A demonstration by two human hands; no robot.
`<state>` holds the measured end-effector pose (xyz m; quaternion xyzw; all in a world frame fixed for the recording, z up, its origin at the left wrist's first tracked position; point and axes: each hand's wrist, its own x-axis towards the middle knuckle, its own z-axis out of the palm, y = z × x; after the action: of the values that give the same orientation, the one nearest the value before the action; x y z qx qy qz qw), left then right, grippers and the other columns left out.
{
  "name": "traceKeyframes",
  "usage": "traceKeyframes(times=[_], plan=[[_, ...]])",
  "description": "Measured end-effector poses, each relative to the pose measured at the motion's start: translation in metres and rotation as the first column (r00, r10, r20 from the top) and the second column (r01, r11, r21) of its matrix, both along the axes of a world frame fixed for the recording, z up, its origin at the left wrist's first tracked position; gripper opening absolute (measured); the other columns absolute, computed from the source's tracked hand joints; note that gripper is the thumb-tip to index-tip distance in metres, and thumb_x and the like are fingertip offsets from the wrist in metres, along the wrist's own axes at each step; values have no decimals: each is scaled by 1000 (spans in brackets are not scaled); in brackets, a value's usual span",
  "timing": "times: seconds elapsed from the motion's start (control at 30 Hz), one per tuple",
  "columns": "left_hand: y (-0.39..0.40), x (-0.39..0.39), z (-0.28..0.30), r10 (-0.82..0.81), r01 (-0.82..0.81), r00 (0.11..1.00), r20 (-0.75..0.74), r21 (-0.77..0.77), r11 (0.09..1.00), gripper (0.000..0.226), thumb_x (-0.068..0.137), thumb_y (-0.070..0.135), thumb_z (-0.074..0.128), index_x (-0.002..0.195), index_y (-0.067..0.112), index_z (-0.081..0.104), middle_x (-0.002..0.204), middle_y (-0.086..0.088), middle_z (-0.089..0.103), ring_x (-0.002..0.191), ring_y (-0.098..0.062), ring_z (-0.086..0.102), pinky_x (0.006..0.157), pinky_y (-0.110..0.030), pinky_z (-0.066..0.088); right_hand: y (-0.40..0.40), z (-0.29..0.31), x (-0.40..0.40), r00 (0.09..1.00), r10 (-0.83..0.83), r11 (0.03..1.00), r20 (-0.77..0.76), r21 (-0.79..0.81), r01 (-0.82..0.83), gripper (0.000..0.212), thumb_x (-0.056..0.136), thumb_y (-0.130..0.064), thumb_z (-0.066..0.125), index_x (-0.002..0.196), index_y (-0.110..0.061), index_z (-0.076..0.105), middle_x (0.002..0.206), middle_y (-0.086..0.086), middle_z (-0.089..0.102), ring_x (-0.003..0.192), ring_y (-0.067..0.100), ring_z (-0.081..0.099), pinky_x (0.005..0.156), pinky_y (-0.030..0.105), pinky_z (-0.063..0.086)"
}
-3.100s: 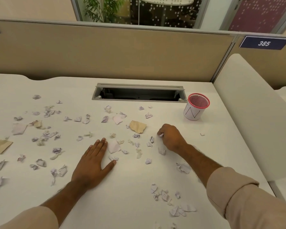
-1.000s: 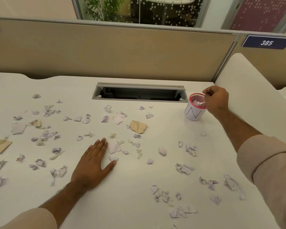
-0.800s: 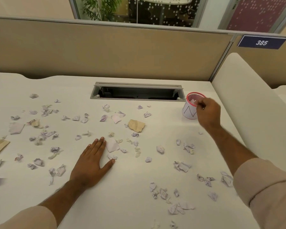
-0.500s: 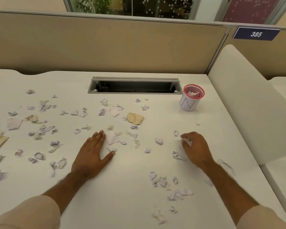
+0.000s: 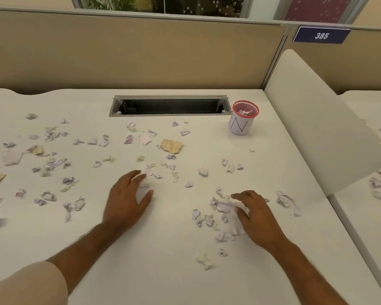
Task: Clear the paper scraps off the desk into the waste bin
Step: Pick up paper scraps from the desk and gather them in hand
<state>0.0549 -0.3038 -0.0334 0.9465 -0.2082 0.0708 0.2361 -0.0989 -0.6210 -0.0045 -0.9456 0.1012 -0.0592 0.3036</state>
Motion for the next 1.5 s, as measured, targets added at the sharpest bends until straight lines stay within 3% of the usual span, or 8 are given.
traceKeyframes(times=[0.2,0.33,0.43,0.57,1.0,1.2,1.33,1.5], plan=[[-62,-82,4,-444,462,861,-247,18,887,82,78,82,41,149,42,28,159,18,18,146,-3,17,118,-27,17,0,-5,-27,965,59,996,-256,82,-39,55,85,-35,67,135,-25,46,111,-15,38,95,-5,45,83,12,36],[-75,-106,-6,-464,521,834,-299,148,840,94,72,88,36,151,46,8,156,26,-13,144,-1,-18,118,-26,-8,10,-5,-33,958,131,984,-255,148,-96,70,76,-45,74,137,-29,43,112,-18,36,92,-6,42,82,12,34],[-70,-108,-6,-465,487,851,-245,32,873,66,86,67,50,145,40,39,157,18,24,146,-5,15,116,-22,13,18,-4,-38,939,208,971,-274,174,-164,82,71,-51,75,141,-33,36,115,-22,31,101,-1,39,85,14,36],[-61,-104,0,-450,447,882,-138,-60,893,26,90,33,65,115,29,68,121,10,61,111,-9,52,92,-18,40,28,-2,-38,921,250,966,-301,145,-214,87,73,-48,74,145,-39,27,120,-23,27,109,-1,36,91,14,35],[-58,-97,7,-285,256,928,-240,-147,956,19,94,16,60,108,23,70,107,13,60,100,-5,55,85,-10,38,56,-4,-17,971,196,981,-135,24,-195,14,90,-11,57,97,-10,70,96,-2,57,84,11,54,77,19,44],[-62,-104,14,-310,329,882,-356,-8,944,62,87,62,54,143,41,38,132,18,35,119,-1,36,100,-18,37,55,-3,-17,970,169,978,-173,149,-144,44,87,-15,62,130,-20,53,120,-7,53,99,3,50,95,19,44],[-68,-108,12,-317,342,875,-365,4,940,49,91,48,59,137,35,50,130,13,39,116,-7,42,93,-14,36,59,-4,-19,925,211,974,-314,142,-174,86,80,-47,67,149,-26,21,141,-11,31,127,9,36,108,27,37],[-67,-106,12,-289,274,891,-350,-93,957,20,95,23,60,113,26,68,108,11,53,92,-5,53,81,-16,45,75,-9,-17,961,182,983,-208,27,-180,67,83,-47,64,139,-22,39,120,-9,36,115,9,37,96,16,34]])
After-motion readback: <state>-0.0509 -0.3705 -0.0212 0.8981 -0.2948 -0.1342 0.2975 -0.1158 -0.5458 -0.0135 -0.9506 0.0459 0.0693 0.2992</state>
